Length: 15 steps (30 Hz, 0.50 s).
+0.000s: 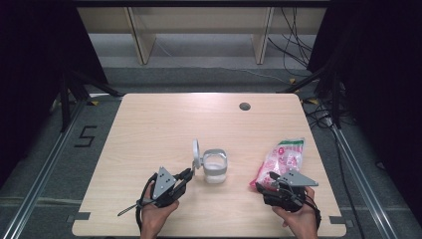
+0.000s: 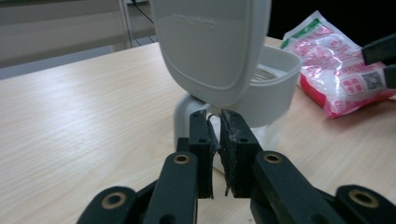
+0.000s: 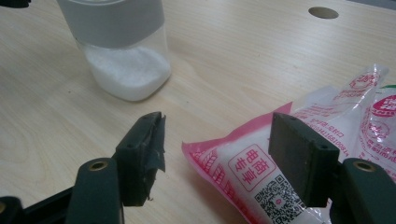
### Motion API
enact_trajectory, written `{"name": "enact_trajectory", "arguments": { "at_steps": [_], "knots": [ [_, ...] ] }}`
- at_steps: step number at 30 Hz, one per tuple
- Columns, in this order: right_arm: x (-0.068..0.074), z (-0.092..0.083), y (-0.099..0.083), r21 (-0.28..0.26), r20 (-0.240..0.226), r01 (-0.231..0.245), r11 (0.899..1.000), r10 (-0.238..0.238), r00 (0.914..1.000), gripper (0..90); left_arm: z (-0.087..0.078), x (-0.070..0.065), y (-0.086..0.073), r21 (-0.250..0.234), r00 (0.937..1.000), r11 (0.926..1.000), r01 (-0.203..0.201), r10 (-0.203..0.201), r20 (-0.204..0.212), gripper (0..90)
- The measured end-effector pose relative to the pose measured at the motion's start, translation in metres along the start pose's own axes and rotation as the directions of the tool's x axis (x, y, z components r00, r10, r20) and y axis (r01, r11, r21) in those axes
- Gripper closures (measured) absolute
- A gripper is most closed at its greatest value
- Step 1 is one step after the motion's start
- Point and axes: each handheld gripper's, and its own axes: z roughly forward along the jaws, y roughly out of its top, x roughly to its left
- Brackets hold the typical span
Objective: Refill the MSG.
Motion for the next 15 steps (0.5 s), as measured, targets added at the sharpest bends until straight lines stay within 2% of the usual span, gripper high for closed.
{"name": "enact_trajectory", "arguments": {
  "at_steps": [3, 4, 5, 6, 7, 8, 9, 10, 11, 15],
  "knots": [
    [0.000, 0.000, 0.000, 0.005, 0.000, 0.003, 1.000, -0.003, 1.0000, 36.3, -0.002, 0.004, 0.002, 0.004, 0.9998, 1.0000, -0.007, 0.007, -0.020, 85.3],
    [0.000, 0.001, 0.000, 0.008, 0.003, 0.009, 1.000, -0.009, 1.0000, 36.3, -0.002, 0.007, 0.003, -0.001, 0.9995, 0.9997, -0.025, 0.025, -0.017, 85.5],
    [0.004, 0.000, 0.000, 0.014, 0.008, -0.023, 1.000, 0.023, 0.9997, 36.3, -0.003, 0.007, 0.004, -0.002, 0.9996, 0.9999, -0.011, 0.010, -0.027, 85.2],
    [0.001, 0.001, 0.000, 0.006, 0.005, 0.016, 1.000, -0.016, 0.9999, 36.4, -0.003, 0.008, 0.004, -0.010, 0.9997, 0.9999, -0.007, 0.007, -0.024, 85.3],
    [0.002, 0.001, 0.000, 0.004, 0.010, 0.017, 1.000, -0.017, 0.9998, 36.3, -0.005, 0.009, 0.006, -0.002, 0.9995, 0.9999, -0.012, 0.012, -0.030, 85.3],
    [0.001, 0.001, 0.001, 0.008, -0.013, 0.015, 1.000, -0.015, 0.9998, 36.4, -0.004, 0.010, 0.006, -0.014, 0.9996, 0.9999, 0.003, -0.003, -0.026, 85.3],
    [0.001, 0.001, 0.001, 0.008, -0.013, 0.015, 1.000, -0.015, 0.9998, 36.4, -0.004, 0.010, 0.006, -0.014, 0.9996, 0.9999, 0.003, -0.003, -0.026, 85.5],
    [0.003, 0.000, 0.001, 0.010, 0.007, -0.003, 1.000, 0.003, 1.0000, 36.4, -0.005, 0.013, 0.009, -0.008, 0.9996, 0.9999, -0.011, 0.011, -0.028, 86.1],
    [0.001, 0.001, 0.001, 0.003, 0.000, 0.021, 1.000, -0.021, 0.9998, 36.4, -0.005, 0.013, 0.010, -0.006, 0.9996, 0.9999, -0.015, 0.015, -0.026, 86.9],
    [0.002, 0.001, 0.000, 0.005, 0.007, 0.012, 1.000, -0.012, 0.9999, 36.4, -0.001, 0.016, 0.012, 0.008, 0.9994, 0.9998, -0.018, 0.018, -0.030, 88.7]
  ]
}}
